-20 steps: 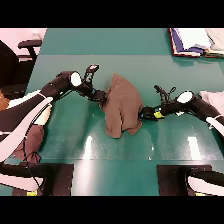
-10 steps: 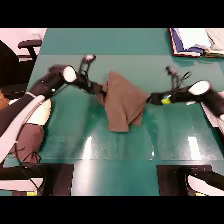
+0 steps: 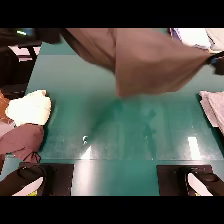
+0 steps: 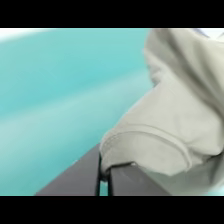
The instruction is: Fold the shirts.
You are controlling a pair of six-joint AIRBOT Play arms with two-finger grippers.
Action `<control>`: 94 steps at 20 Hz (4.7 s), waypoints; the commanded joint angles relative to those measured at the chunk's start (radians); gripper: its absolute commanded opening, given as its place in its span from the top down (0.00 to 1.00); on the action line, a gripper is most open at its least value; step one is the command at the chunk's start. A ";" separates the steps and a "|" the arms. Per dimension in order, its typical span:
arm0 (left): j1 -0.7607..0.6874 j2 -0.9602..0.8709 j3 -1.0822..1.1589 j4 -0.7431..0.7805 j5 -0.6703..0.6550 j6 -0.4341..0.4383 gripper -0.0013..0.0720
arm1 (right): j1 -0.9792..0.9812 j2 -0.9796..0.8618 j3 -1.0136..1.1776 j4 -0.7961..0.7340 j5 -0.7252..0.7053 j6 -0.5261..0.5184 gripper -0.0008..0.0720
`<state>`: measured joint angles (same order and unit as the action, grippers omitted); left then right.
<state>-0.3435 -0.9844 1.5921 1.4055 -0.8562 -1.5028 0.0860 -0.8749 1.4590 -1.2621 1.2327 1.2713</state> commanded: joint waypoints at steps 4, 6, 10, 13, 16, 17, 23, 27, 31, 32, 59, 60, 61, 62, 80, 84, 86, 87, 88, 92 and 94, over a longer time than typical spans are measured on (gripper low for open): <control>0.002 0.206 0.010 0.006 -0.140 0.037 0.94 | -0.006 0.065 0.162 -0.135 0.083 0.021 0.97; 0.002 0.196 -0.087 0.006 -0.172 0.037 0.94 | 0.044 0.023 0.101 -0.120 0.085 0.032 0.97; 0.003 0.142 -0.335 0.058 -0.077 0.041 0.94 | 0.105 -0.120 -0.032 -0.125 0.036 0.061 0.97; 0.002 0.128 -0.360 0.084 -0.014 0.041 0.94 | 0.106 -0.207 0.002 -0.124 0.043 0.074 0.97; 0.002 0.135 -0.262 0.084 -0.055 0.042 0.94 | 0.105 -0.226 0.121 -0.126 0.072 0.074 0.97; 0.002 0.135 -0.208 0.083 -0.088 0.041 0.94 | 0.105 -0.217 0.165 -0.126 0.078 0.074 0.97; 0.002 0.135 0.169 0.037 -0.226 0.041 0.94 | 0.105 -0.078 0.406 -0.127 0.077 0.057 0.97; 0.002 0.135 0.347 -0.034 -0.246 0.041 0.94 | 0.103 -0.020 0.509 -0.129 0.081 0.055 0.97; 0.002 0.135 0.420 -0.058 -0.249 0.042 0.94 | 0.103 -0.077 0.624 -0.129 0.135 0.059 0.97; 0.002 0.129 0.417 -0.050 -0.272 0.042 0.94 | 0.103 -0.111 0.648 -0.129 0.153 0.078 0.97; 0.379 -0.304 -0.364 -0.039 -0.287 0.018 0.24 | -0.091 -0.722 0.196 0.392 0.294 0.002 0.38; 0.402 -0.264 -0.446 -0.068 -0.275 0.018 0.24 | -0.109 -0.676 0.113 0.436 0.281 -0.012 0.38; 0.423 -0.230 -0.533 -0.105 -0.259 0.018 0.24 | -0.124 -0.628 0.028 0.476 0.258 -0.030 0.38; 0.437 -0.210 -0.607 -0.142 -0.248 0.019 0.24 | -0.137 -0.588 -0.042 0.502 0.238 -0.047 0.38; 0.342 -0.225 -0.844 -0.381 -0.009 0.064 0.94 | -0.138 -0.420 -0.268 0.363 0.218 -0.050 0.38; 0.342 -0.151 -0.779 -0.378 -0.071 0.098 0.94 | -0.256 -0.340 -0.455 0.261 0.228 -0.024 0.38; 0.342 -0.102 -0.769 -0.378 -0.071 0.103 0.94 | -0.373 -0.281 -0.583 0.132 0.218 0.015 0.38; 0.342 -0.084 -0.769 -0.381 -0.070 0.109 0.94 | -0.433 -0.258 -0.645 0.082 0.216 0.020 0.38; 0.342 -0.077 -0.769 -0.381 -0.071 0.109 0.94 | -0.499 -0.241 -0.708 0.073 0.219 0.020 0.31; 0.342 -0.076 -0.769 -0.382 -0.070 0.108 0.94 | -0.621 -0.237 -0.883 0.131 0.180 0.013 0.30; 0.342 -0.076 -0.769 -0.381 -0.071 0.108 0.94 | -0.600 -0.237 -0.929 0.190 0.135 -0.008 0.38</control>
<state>-0.0006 -1.0668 0.8207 1.0248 -0.9268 -1.3972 -0.4843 -1.1202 0.6231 -1.1130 1.4162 1.2789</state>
